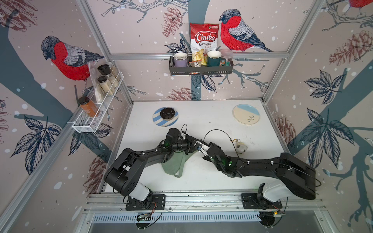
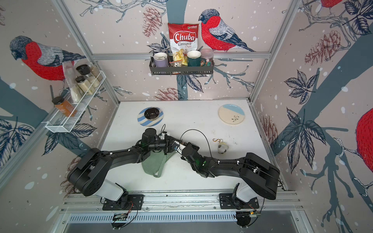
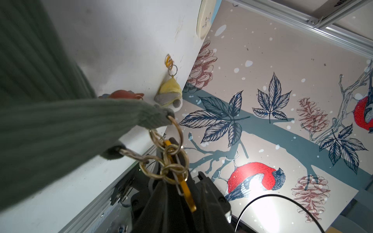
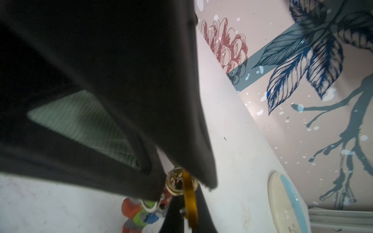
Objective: Remove the decoration from the bag
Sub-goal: Remove the decoration item from the bag.
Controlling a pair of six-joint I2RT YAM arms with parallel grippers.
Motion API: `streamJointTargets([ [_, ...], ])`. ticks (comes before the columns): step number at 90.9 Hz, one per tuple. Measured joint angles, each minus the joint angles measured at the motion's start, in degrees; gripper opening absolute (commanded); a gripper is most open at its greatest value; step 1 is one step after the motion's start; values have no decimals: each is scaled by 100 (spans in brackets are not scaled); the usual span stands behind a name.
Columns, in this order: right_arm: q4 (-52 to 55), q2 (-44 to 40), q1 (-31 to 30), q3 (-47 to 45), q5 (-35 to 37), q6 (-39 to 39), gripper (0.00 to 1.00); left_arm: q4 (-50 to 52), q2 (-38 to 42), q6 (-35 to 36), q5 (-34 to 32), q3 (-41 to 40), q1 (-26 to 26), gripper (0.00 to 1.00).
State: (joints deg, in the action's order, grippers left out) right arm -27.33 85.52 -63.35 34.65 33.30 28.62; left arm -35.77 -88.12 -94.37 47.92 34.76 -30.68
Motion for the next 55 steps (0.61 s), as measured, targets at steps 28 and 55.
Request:
streamJointTargets([
  [28,-83,72,-50,4,31,260,4,-116,-264,-184,339,96,0,11],
  [55,111,-94,-55,-63,46,184,21,-326,-317,-409,610,44,68,0],
])
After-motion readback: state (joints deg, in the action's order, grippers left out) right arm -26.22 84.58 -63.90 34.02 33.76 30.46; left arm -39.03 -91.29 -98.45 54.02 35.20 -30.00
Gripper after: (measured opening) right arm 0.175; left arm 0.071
